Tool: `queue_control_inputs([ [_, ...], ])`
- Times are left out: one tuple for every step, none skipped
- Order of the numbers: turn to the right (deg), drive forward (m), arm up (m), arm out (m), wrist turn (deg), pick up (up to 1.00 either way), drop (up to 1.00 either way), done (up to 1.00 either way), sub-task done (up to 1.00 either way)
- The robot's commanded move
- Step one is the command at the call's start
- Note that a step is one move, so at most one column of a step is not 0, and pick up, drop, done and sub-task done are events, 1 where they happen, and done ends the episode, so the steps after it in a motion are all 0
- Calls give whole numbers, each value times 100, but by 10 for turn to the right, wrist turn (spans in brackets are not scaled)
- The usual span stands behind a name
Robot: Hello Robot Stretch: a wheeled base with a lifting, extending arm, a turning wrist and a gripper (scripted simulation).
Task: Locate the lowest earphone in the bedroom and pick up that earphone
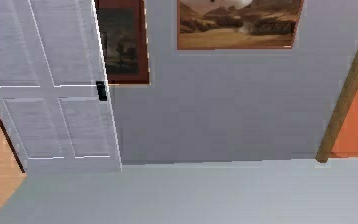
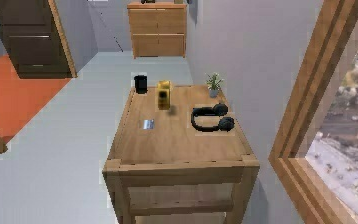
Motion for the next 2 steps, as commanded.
queue_control_inputs([
  [150, 0, 0, 0, 0, 0, 0, 0, 0],
  [0, 0, 50, 0, 0, 0, 0, 0, 0],
])
